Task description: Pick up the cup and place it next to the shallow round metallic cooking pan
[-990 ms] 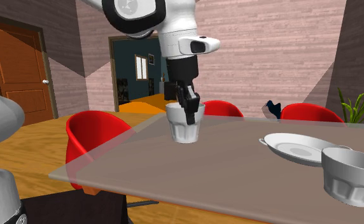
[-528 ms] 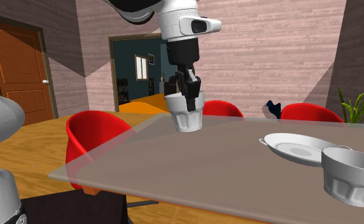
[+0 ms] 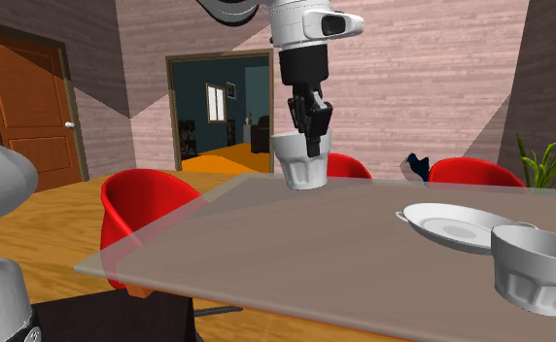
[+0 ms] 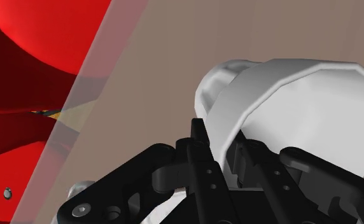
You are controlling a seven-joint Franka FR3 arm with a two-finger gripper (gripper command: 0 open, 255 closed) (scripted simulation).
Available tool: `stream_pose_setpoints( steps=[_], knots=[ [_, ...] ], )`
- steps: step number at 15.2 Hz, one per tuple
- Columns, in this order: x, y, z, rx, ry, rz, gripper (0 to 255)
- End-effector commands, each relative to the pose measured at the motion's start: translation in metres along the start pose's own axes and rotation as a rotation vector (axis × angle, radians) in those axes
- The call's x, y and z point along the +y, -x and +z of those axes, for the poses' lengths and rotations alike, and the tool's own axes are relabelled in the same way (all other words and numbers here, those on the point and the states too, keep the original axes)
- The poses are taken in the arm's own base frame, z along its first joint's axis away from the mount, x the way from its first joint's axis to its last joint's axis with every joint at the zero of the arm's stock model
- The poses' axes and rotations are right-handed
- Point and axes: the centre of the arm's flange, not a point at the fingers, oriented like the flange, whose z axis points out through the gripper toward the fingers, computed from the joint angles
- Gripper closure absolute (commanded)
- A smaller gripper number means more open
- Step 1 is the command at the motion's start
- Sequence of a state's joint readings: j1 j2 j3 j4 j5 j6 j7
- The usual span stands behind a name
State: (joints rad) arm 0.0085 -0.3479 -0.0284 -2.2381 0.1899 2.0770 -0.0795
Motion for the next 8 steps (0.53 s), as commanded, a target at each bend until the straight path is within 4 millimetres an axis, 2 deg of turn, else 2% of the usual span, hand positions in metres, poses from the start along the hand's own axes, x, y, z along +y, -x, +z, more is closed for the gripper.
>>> stream_pose_setpoints(
  steps=[1,8],
  knots=[
    [-0.003,-0.025,0.003,0.0,0.0,0.0,255],
    [-0.007,-0.116,0.021,0.0,0.0,0.0,255]
  ],
)
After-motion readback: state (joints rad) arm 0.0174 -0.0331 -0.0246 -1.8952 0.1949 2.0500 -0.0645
